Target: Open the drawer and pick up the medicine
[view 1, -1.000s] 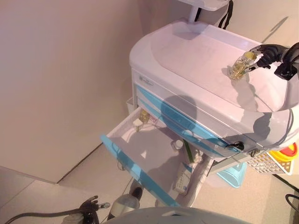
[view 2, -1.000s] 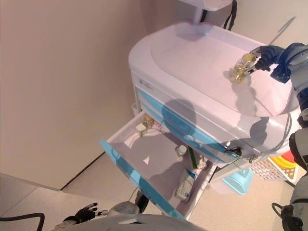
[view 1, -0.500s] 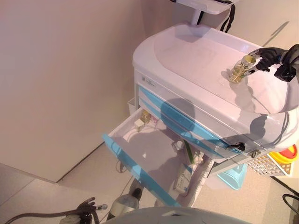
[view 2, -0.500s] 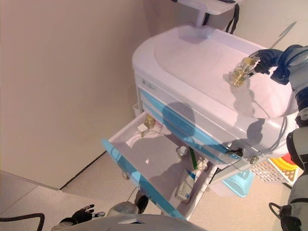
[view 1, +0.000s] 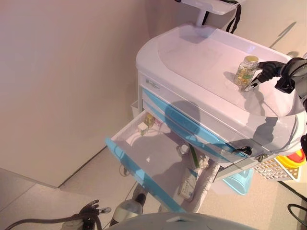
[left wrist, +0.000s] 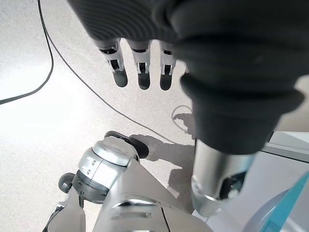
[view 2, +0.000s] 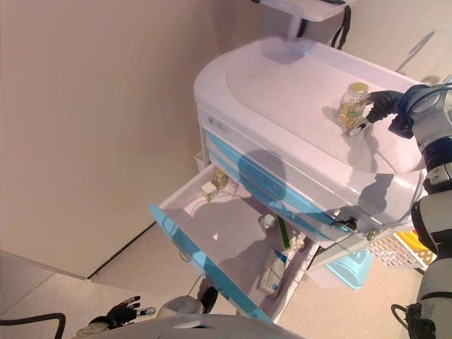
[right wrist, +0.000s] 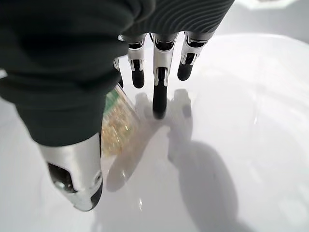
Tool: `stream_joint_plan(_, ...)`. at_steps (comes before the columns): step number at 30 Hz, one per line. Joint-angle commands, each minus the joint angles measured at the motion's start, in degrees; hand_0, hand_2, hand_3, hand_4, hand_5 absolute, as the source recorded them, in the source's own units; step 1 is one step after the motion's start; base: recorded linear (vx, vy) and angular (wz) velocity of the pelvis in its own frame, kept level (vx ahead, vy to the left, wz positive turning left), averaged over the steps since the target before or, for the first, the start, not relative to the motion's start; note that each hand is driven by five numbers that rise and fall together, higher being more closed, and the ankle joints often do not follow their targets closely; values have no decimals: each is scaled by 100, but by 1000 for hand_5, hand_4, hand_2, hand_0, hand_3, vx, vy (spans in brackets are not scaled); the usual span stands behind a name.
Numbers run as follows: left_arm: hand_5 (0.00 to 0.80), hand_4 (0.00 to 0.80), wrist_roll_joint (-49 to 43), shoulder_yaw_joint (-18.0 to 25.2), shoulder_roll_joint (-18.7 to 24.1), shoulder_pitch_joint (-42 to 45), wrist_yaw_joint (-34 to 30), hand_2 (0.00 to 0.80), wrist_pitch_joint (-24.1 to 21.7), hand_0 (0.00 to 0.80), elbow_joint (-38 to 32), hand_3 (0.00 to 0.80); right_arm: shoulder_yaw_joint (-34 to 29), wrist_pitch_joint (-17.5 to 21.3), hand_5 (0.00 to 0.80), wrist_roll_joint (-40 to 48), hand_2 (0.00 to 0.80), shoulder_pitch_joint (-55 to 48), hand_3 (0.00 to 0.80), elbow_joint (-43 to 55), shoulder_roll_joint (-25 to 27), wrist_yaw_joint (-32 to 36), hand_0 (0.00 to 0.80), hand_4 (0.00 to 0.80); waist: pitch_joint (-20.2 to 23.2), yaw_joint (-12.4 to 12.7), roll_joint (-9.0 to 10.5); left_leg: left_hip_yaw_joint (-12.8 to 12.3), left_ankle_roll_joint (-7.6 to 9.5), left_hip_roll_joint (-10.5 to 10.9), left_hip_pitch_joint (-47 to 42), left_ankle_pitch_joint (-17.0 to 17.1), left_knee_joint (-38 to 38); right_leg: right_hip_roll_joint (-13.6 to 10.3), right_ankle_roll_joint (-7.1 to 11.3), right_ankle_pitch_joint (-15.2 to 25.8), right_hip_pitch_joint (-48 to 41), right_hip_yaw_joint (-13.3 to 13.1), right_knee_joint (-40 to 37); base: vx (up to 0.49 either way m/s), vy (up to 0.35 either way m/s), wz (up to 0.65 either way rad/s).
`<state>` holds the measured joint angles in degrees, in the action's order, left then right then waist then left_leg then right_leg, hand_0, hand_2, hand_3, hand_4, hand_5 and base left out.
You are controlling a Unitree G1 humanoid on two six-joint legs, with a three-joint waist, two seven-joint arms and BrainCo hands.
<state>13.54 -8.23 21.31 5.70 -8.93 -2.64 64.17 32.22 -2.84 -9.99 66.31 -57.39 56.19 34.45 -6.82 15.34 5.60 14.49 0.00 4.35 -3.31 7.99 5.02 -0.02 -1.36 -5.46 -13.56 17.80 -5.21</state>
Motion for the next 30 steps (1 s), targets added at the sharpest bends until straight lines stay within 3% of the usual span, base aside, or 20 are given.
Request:
stream_joint_plan(1, 0, 0, 48, -214, 257, 67, -19, 0, -87, 0, 47, 0, 192, 96, 0, 351, 0, 332, 0, 307, 487, -672, 0, 0, 206, 108, 92, -202, 91, 243, -419, -910, -2, -347, 551, 418, 453, -273, 304, 0, 0, 0)
stream_joint_plan(6, 0, 0, 35, -202, 264, 95, -26, 0, -92, 0, 48, 0, 96, 26, 0, 401, 0, 393, 0, 393, 689, -952, 0, 0, 210, 57, 88, -246, 90, 235, -433, -936, -7, -342, 558, 411, 469, -319, 312, 0, 0, 0)
stream_joint_plan(15, 0, 0, 10, -206, 285, 103, -48, 0, -125, 0, 40, 0, 261, -133, 0, -119, 0, 401, 0, 165, 1019, -798, 0, 0, 206, -55, 103, -372, 108, 207, -459, -980, -19, -330, 554, 412, 489, -428, 316, -7, -8, -2)
stream_joint_plan(24, 0, 0, -168, -221, 355, 57, -163, 0, -139, 0, 106, 0, 194, -284, 0, 556, 0, 367, 0, 288, 1395, -937, 0, 0, 219, -318, 111, -634, 127, 163, -488, -1045, -19, -300, 571, 429, 562, -633, 333, -33, -26, -12)
stream_joint_plan(30, 0, 0, -253, -321, 324, 35, -236, 0, -260, 0, 141, 0, -732, -46, 0, 2067, 0, -87, 0, 874, 1592, -2836, 0, 0, 240, -619, 48, -946, 138, 125, -496, -1138, -41, -236, 601, 474, 633, -909, 260, -33, -13, -25)
